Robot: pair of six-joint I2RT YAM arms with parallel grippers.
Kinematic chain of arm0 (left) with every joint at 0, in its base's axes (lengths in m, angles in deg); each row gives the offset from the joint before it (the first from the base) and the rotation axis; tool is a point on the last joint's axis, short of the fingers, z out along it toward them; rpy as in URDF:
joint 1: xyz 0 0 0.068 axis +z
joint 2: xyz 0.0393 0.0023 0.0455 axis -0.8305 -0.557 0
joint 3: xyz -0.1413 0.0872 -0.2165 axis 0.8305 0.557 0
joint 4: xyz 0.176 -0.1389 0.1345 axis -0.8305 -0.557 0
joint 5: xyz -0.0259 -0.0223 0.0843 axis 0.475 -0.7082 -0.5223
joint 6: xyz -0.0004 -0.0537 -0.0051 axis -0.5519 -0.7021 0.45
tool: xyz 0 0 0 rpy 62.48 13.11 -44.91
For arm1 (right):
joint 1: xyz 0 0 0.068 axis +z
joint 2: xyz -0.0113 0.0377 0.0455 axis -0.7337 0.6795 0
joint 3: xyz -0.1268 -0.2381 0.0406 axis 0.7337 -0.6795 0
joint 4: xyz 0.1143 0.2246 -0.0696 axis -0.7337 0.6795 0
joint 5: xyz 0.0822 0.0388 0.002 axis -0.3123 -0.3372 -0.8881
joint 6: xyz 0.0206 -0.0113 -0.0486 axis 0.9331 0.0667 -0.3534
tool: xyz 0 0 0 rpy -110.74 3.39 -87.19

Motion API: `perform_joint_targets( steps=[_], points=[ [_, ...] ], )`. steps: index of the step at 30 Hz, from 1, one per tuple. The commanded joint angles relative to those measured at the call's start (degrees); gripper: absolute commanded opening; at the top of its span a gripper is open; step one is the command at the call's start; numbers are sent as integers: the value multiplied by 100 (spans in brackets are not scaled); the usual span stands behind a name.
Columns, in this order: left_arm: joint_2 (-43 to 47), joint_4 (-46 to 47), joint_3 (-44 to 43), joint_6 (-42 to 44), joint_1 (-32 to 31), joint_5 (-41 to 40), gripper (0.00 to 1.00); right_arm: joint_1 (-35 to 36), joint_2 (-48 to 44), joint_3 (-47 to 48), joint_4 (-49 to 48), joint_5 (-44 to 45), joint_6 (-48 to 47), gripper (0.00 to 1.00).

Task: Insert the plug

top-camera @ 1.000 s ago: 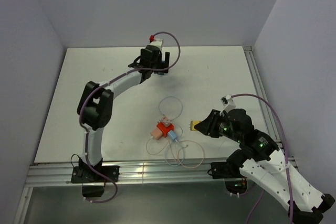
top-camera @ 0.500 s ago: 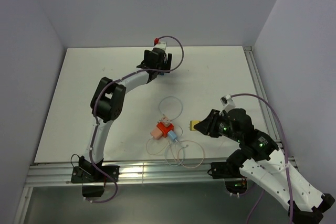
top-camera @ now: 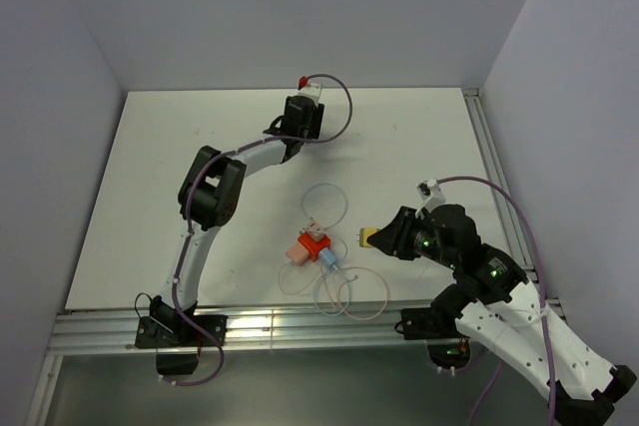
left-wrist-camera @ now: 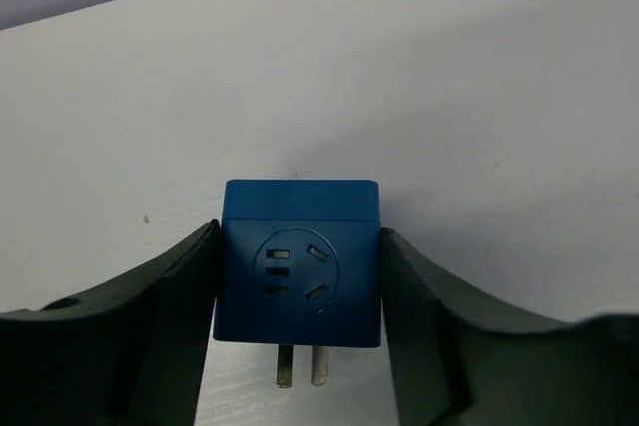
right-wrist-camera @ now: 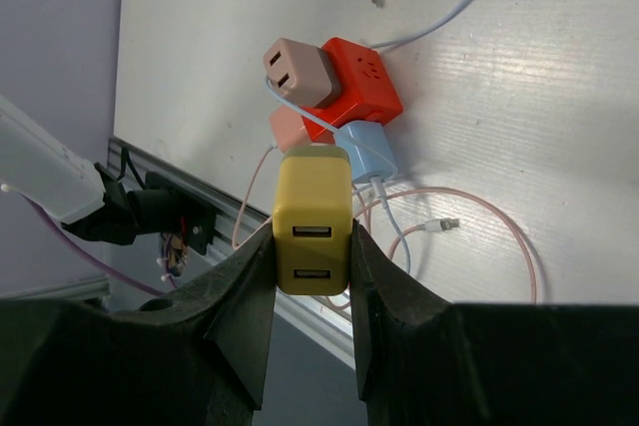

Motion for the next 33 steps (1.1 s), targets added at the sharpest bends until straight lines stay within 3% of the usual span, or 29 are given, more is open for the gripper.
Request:
perform_joint_targets(
  steps=[1,3,8,13,15,19,24,25,28,31,33],
  points=[
    [55,406,44,119,17,331,56,-23,-10,68,-276,-36,25,0],
    [125,283,88,22,8,340,36,-23,-37,68,-259,-28,34,0],
    [520,-332,526,-530,0,122,0,-23,42,50,-381,-133,8,0],
    [1372,-1606,1378,-1785,-70,-564,0,-23,341,50,-601,-309,-10,0],
    [1949,-1809,2107,-2042,-167,-740,0,-23,559,94,-628,-283,-89,0],
    [2638,-2230,3057,-2656,-727,-1231,0,-23,1017,348,-619,-309,-291,0],
    [3025,-3764,3638,-4009,-1607,-2381,0,-23,1500,656,-645,-344,-414,0],
    [3026,-4022,3665,-4647,-1861,-2462,0,-23,1553,770,-628,-335,-467,0],
    [3008,-4455,3875,-5425,-2170,-2473,0,-23,1747,990,-575,-274,-572,0],
    [3183,-4000,4332,-5445,-2259,-2130,0,-23,1870,1122,-575,-230,-616,0],
    [3385,-3902,4543,-5550,-2277,-2112,24,-23,1958,1192,-540,-221,-634,0]
  ],
)
